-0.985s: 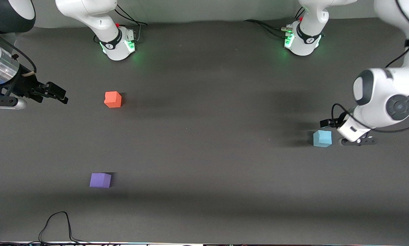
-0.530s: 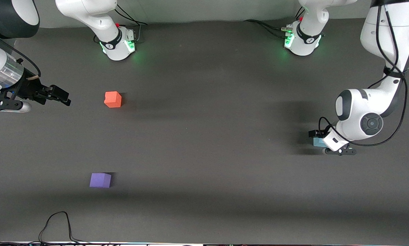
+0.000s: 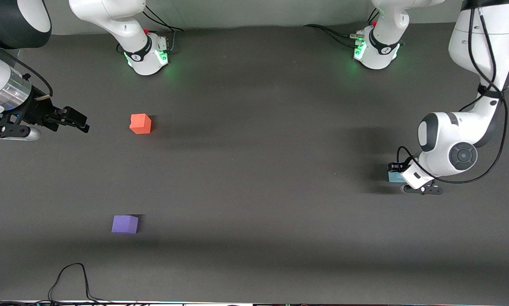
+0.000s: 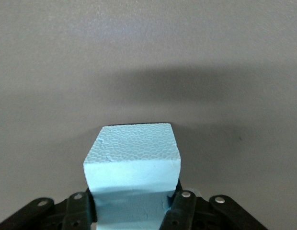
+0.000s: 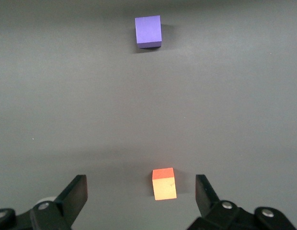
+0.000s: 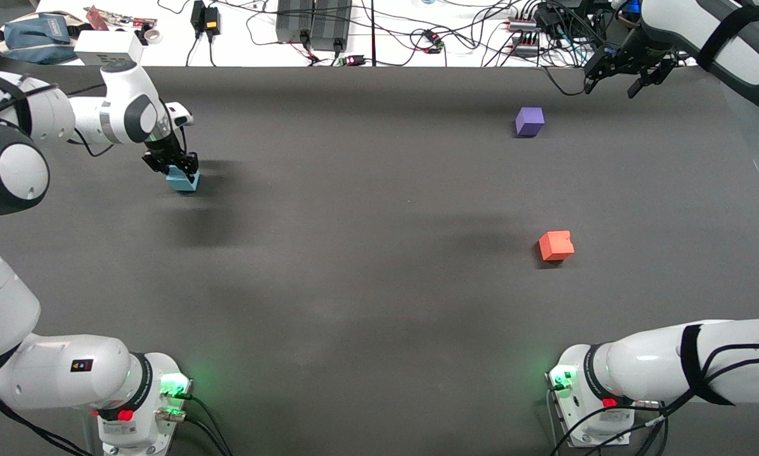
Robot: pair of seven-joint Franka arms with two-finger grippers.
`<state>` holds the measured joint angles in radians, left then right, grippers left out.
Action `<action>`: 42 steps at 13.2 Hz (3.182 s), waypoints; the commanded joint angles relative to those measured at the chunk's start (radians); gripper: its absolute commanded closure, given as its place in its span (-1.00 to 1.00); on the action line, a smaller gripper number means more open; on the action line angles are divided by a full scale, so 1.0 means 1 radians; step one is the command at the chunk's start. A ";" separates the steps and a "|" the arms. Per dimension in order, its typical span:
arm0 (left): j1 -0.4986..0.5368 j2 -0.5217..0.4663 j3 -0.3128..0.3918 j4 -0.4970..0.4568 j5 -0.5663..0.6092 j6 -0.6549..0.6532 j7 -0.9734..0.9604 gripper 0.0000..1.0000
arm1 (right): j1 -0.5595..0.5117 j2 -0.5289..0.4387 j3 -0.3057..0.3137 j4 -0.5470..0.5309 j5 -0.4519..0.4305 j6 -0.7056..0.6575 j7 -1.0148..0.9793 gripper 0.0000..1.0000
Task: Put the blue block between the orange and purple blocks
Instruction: 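Lift the blue block with the left gripper and carry it toward the table middle, then hold the blue block at the middle while the right gripper reaches toward it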
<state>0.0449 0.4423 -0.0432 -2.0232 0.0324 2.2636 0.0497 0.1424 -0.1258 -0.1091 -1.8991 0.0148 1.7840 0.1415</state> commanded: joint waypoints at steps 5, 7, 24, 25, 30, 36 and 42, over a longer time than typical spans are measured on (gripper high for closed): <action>-0.011 -0.419 0.008 0.151 -0.006 -0.623 0.004 0.78 | 0.025 -0.026 -0.001 -0.017 0.011 -0.001 -0.017 -1.00; -0.011 -0.427 0.006 0.254 -0.005 -0.737 -0.004 0.76 | 0.023 -0.028 -0.001 -0.018 0.011 -0.001 -0.017 -1.00; -0.677 0.447 -0.351 0.939 0.268 -0.366 -1.439 0.74 | 0.022 -0.026 -0.001 -0.018 0.014 0.015 -0.003 -1.00; -0.707 0.490 -0.328 0.937 0.268 -0.319 -1.441 0.74 | 0.023 -0.028 -0.001 -0.018 0.014 0.015 -0.003 -1.00; -0.821 0.628 -0.219 0.942 0.267 -0.116 -1.466 0.67 | 0.023 -0.028 -0.001 -0.020 0.014 0.009 -0.002 -1.00; -0.705 0.485 -0.240 0.942 0.242 -0.329 -1.348 -1.00 | 0.060 -0.017 0.011 -0.009 0.014 0.009 -0.002 -1.00; -0.346 0.031 -0.264 0.694 0.083 -0.592 -0.882 -1.00 | 0.060 0.194 0.263 0.182 0.036 0.014 0.006 -1.00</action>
<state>-0.3908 0.6408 -0.3001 -1.1032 0.1420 1.6508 -0.9551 0.2023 -0.0665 0.0598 -1.8489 0.0344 1.8054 0.1421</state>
